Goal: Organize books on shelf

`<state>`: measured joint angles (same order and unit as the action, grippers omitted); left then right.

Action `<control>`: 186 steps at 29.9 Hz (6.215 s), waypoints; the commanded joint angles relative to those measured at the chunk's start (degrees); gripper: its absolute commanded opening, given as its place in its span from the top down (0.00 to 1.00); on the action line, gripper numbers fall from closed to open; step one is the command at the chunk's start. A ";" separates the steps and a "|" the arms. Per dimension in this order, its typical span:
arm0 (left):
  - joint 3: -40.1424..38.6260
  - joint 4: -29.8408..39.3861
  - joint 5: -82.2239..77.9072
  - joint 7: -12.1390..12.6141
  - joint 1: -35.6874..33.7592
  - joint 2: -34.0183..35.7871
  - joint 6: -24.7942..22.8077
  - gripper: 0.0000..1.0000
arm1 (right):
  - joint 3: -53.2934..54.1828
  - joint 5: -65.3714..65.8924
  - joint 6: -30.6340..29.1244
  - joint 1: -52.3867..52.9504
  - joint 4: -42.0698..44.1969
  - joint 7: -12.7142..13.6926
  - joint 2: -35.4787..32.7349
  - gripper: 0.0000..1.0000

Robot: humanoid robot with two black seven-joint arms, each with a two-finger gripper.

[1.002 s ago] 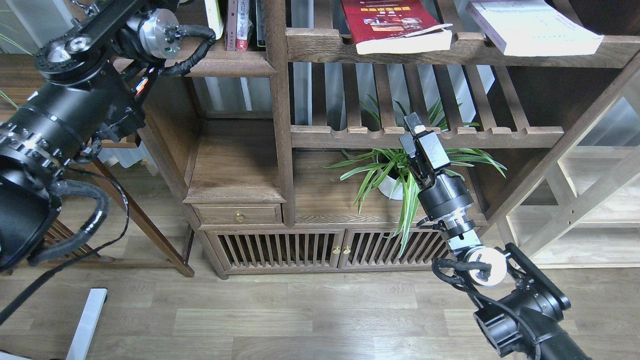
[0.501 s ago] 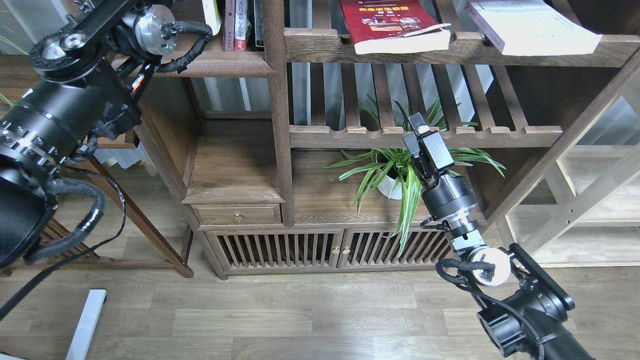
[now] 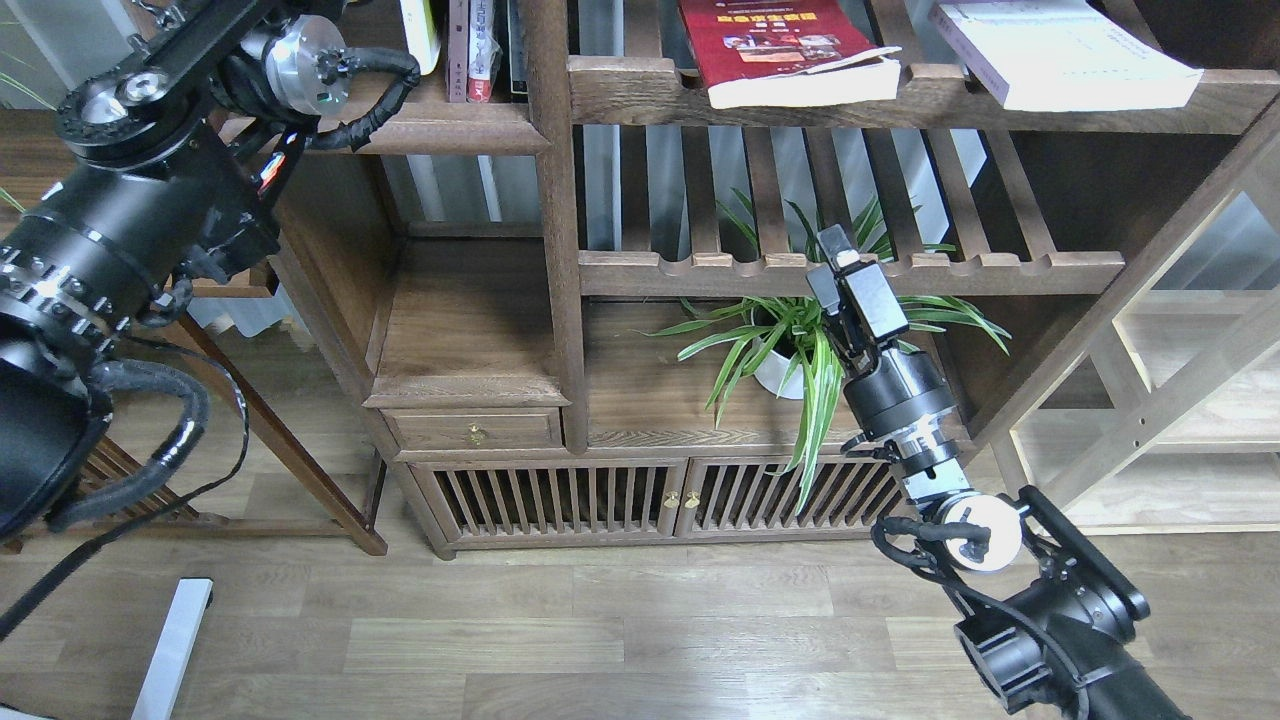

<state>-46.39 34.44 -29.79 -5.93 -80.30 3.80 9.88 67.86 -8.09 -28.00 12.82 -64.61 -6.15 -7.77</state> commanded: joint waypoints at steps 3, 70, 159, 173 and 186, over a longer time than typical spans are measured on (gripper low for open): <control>0.16 -0.25 1.92 -2.59 0.06 -0.20 -4.16 0.85 | 0.08 0.00 0.00 -0.07 0.01 0.00 -0.32 0.04; 5.27 20.12 3.51 -0.48 2.34 17.81 1.37 0.06 | 0.61 0.09 0.00 -0.42 0.01 0.00 -1.64 0.03; -5.02 38.51 21.35 -7.87 45.76 5.69 -37.88 0.01 | 2.90 -0.09 12.62 12.31 -4.74 0.09 1.00 0.01; -5.55 38.51 21.44 -7.96 45.76 6.13 -37.88 0.01 | 0.26 -0.09 19.65 17.50 -4.74 0.18 1.18 0.02; -5.64 38.42 21.53 -7.96 45.76 6.30 -37.88 0.01 | -0.80 -0.09 31.24 20.76 -5.00 0.18 1.09 0.04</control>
<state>-52.03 72.86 -8.26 -13.98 -34.55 10.04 -28.00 67.08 -8.17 0.54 33.39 -69.58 -5.99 -6.60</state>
